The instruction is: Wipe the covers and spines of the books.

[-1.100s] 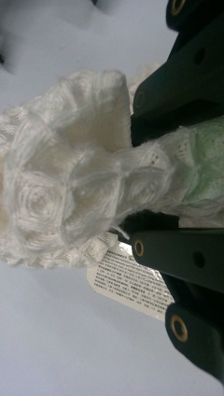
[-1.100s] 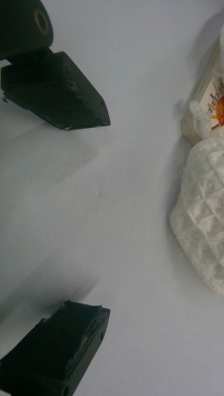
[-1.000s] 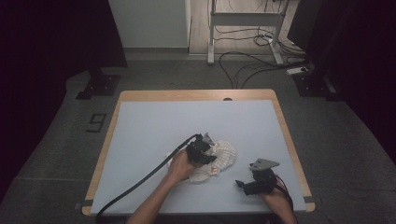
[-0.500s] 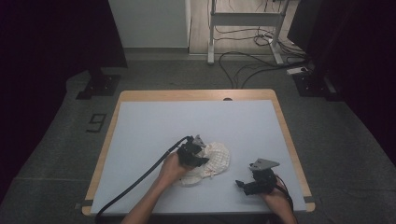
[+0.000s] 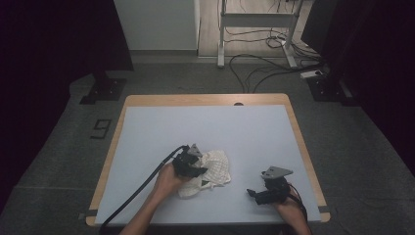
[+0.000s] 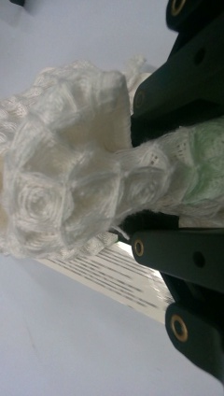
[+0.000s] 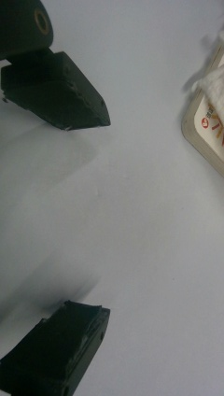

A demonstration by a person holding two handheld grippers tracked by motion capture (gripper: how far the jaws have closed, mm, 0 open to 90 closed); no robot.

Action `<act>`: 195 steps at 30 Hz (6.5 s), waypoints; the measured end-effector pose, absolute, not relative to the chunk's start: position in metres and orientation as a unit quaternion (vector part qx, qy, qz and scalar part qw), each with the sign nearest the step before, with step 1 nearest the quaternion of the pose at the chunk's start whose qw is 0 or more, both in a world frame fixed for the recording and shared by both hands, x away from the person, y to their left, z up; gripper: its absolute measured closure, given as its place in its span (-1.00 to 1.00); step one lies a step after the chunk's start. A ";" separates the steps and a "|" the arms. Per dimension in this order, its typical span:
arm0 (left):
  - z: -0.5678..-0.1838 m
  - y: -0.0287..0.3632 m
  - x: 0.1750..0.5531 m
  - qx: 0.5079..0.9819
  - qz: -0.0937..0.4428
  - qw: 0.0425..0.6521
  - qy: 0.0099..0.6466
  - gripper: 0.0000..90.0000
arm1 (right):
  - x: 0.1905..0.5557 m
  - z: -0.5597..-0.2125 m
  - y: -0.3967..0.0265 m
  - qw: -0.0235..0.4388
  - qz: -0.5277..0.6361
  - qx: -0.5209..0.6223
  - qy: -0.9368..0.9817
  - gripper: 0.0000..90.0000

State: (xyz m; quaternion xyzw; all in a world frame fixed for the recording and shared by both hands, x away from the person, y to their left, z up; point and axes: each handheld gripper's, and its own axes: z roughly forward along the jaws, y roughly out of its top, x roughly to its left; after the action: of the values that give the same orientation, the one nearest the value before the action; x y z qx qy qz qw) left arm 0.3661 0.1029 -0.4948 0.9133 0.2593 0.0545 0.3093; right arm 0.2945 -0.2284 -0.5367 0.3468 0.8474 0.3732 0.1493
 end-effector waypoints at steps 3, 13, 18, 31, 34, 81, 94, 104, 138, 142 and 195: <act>-0.494 0.112 0.364 0.912 0.056 0.310 0.263 0.47 | 0.295 -0.537 -0.228 0.149 0.373 0.347 0.847 -0.84; -0.494 0.134 0.357 0.908 0.061 0.309 0.275 0.47 | 0.295 -0.537 -0.228 0.150 0.373 0.347 0.847 -0.84; -0.494 0.143 0.353 0.905 0.064 0.312 0.283 0.47 | 0.295 -0.537 -0.228 0.149 0.373 0.347 0.847 -0.84; -0.493 0.169 0.345 0.900 0.068 0.312 0.298 0.47 | 0.295 -0.537 -0.228 0.149 0.373 0.347 0.847 -0.84; -0.492 0.173 0.344 0.899 0.069 0.312 0.300 0.47 | 0.295 -0.537 -0.228 0.149 0.373 0.347 0.847 -0.84; -0.493 0.155 0.313 0.906 0.061 0.312 0.279 0.44 | 0.295 -0.537 -0.228 0.149 0.373 0.347 0.847 -0.84; -0.495 0.126 0.325 0.909 0.054 0.318 0.266 0.44 | 0.295 -0.537 -0.228 0.149 0.373 0.347 0.847 -0.84; -0.496 0.101 0.337 0.912 0.047 0.318 0.254 0.44 | 0.295 -0.537 -0.228 0.149 0.373 0.347 0.848 -0.84; -0.500 0.025 0.364 0.919 0.035 0.324 0.220 0.44 | 0.295 -0.537 -0.229 0.149 0.373 0.346 0.848 -0.84; -0.501 0.019 0.366 0.917 0.032 0.330 0.220 0.44 | 0.295 -0.537 -0.229 0.149 0.373 0.346 0.848 -0.84; -0.397 0.061 0.374 0.891 0.065 0.382 0.239 0.47 | 0.295 -0.537 -0.228 0.149 0.374 0.347 0.847 -0.84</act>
State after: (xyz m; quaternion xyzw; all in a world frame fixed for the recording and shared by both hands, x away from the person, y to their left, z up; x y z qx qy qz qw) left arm 0.3735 0.0614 -0.3965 0.8905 0.2390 0.0648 0.3817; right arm 0.2946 -0.2284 -0.5367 0.3470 0.8472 0.3735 0.1495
